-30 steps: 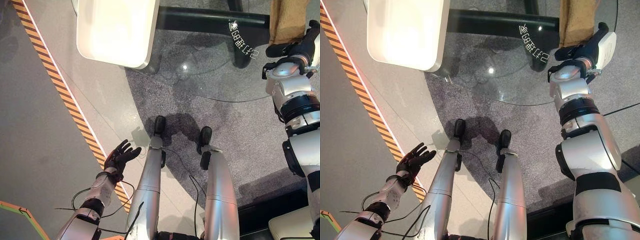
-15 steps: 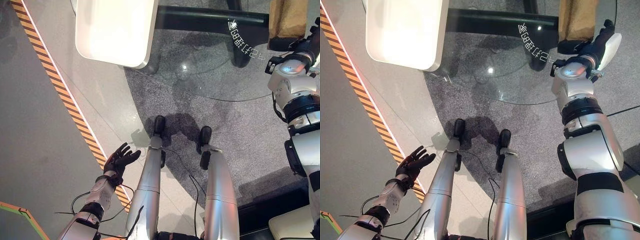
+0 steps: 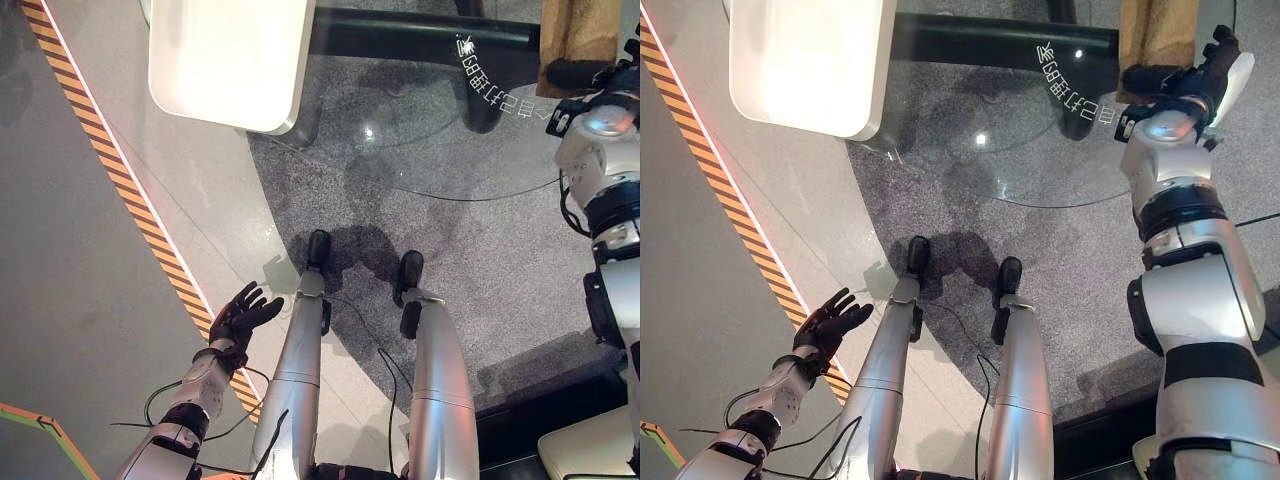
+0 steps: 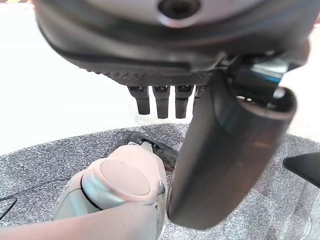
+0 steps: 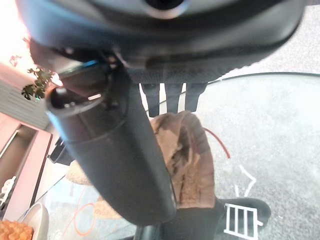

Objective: Wipe the table with a cloth and put it in the basket.

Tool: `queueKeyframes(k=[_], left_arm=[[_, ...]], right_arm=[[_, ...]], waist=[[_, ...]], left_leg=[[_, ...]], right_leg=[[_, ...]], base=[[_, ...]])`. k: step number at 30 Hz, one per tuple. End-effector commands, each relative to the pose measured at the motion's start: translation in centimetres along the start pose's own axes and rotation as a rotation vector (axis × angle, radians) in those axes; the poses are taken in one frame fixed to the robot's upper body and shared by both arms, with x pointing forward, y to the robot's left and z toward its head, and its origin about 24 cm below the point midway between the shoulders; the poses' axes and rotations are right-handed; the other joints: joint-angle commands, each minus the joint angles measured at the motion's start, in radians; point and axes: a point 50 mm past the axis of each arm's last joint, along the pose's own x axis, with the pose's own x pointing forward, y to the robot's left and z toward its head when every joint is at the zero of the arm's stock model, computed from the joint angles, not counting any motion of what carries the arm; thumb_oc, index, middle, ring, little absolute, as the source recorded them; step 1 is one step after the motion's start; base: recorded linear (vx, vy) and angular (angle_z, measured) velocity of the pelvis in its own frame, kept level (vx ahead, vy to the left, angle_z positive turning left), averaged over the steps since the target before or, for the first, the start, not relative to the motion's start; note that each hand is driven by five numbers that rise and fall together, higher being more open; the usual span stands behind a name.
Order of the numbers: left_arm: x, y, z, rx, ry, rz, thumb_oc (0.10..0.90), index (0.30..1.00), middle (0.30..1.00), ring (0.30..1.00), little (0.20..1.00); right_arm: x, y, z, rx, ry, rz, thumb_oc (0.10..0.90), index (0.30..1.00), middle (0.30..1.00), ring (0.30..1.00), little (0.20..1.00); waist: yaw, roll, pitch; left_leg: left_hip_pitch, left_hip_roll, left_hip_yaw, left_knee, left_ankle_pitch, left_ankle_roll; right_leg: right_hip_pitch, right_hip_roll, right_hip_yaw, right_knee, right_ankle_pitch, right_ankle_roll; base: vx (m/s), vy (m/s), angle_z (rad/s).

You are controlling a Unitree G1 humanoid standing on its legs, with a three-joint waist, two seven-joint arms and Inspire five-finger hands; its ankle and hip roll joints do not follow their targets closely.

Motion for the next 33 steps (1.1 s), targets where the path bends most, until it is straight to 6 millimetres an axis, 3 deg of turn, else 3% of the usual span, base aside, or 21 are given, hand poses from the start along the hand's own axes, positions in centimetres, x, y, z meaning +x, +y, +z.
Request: queueKeyframes(k=[1,11,24,33], left_arm=[[-1.5,1.4,-2.6,-0.008,0.050,0.041,0.800,0.900,0.900,0.900,0.900],[-1.4,1.4,-2.4,0.003,0.048,0.038,0.800,0.900,0.900,0.900,0.900],[-1.3,1.3,-2.0,0.004,0.036,0.034,0.800,0.900,0.900,0.900,0.900],[-1.1,1.3,-1.4,0.004,0.031,0.031,0.800,0.900,0.900,0.900,0.900]], right_arm=[[0.0,0.6,1.1,-0.032,-0.016,0.114,0.800,0.900,0.900,0.900,0.900],[0.2,0.4,0.4,-0.121,0.032,0.112,0.800,0.900,0.900,0.900,0.900],[0.5,-1.0,0.4,-0.298,0.044,-0.048,0.800,0.900,0.900,0.900,0.900],[0.6,-1.3,0.2,-0.355,0.055,-0.066,0.800,0.900,0.900,0.900,0.900]], waist=[[0.021,0.053,-0.024],[0.028,0.050,-0.024],[0.030,0.049,-0.024],[0.030,0.046,-0.024]], left_leg=[[-0.017,-0.053,0.101,0.086,-0.103,0.105],[-0.023,-0.052,0.099,0.087,-0.100,0.106],[-0.023,-0.051,0.098,0.078,-0.095,0.109],[-0.018,-0.051,0.098,0.072,-0.092,0.110]], right_leg=[[0.007,0.020,-0.078,-0.060,0.024,-0.035],[0.005,0.019,-0.084,-0.056,0.025,-0.035],[0.006,0.023,-0.086,-0.072,0.038,-0.031],[0.014,0.023,-0.089,-0.085,0.045,-0.028]], base=[[0.00,0.000,0.00],[0.00,-0.007,0.03],[0.00,-0.001,0.00],[0.00,0.000,0.00]])
